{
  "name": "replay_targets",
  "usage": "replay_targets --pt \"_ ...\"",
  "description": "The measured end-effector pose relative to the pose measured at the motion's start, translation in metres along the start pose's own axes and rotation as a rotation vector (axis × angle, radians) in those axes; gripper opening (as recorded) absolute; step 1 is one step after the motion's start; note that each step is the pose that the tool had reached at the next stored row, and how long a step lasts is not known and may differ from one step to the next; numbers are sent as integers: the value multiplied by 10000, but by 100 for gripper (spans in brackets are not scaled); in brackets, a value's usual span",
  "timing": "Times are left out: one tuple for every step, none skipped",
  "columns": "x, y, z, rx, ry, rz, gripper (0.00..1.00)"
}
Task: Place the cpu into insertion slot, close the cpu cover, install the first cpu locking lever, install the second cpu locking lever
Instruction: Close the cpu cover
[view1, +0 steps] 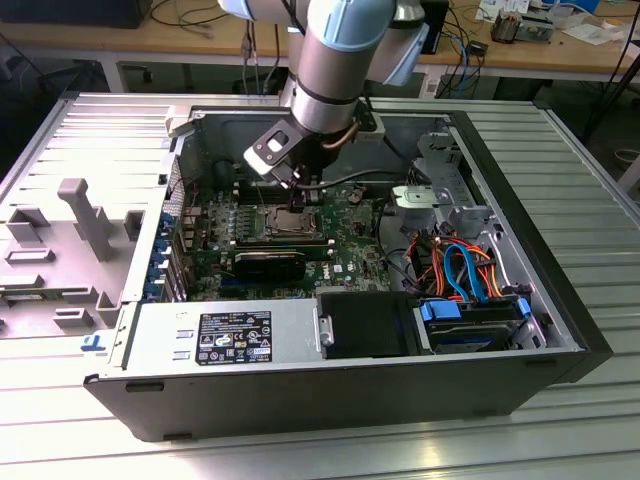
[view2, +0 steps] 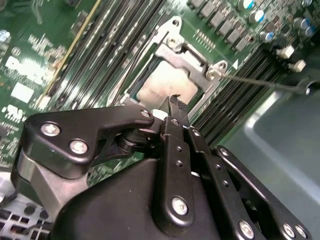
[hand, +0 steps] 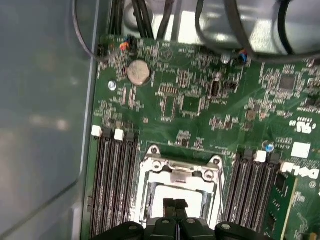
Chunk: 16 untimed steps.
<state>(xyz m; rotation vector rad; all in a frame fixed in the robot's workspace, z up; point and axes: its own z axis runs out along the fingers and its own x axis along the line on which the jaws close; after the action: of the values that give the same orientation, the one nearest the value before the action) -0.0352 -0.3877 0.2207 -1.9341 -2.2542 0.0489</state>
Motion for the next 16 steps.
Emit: replay_targets --pt "2 -20 16 0 0 -1 11" --pt "3 -34 28 0 -1 -1 11" --pt "6 -70 53 0 0 0 11" --pt "9 -95 67 0 -1 0 11" --pt "11 -111 76 0 -1 0 11" --pt "13 -129 86 0 -2 0 11" --pt "14 -144 96 -1 0 -1 11" --pt "16 -156 104 0 -1 -1 11" --pt "17 -166 112 -1 0 0 11" --pt "18 -179 120 0 -1 0 11" --pt "19 -188 128 0 0 0 11" --pt "19 -195 136 0 0 -1 11" --pt "20 -211 156 0 -1 0 11" --pt "20 -218 163 0 -1 0 11" --pt "21 -223 169 0 -1 0 11" --pt "21 -229 179 0 0 -1 11"
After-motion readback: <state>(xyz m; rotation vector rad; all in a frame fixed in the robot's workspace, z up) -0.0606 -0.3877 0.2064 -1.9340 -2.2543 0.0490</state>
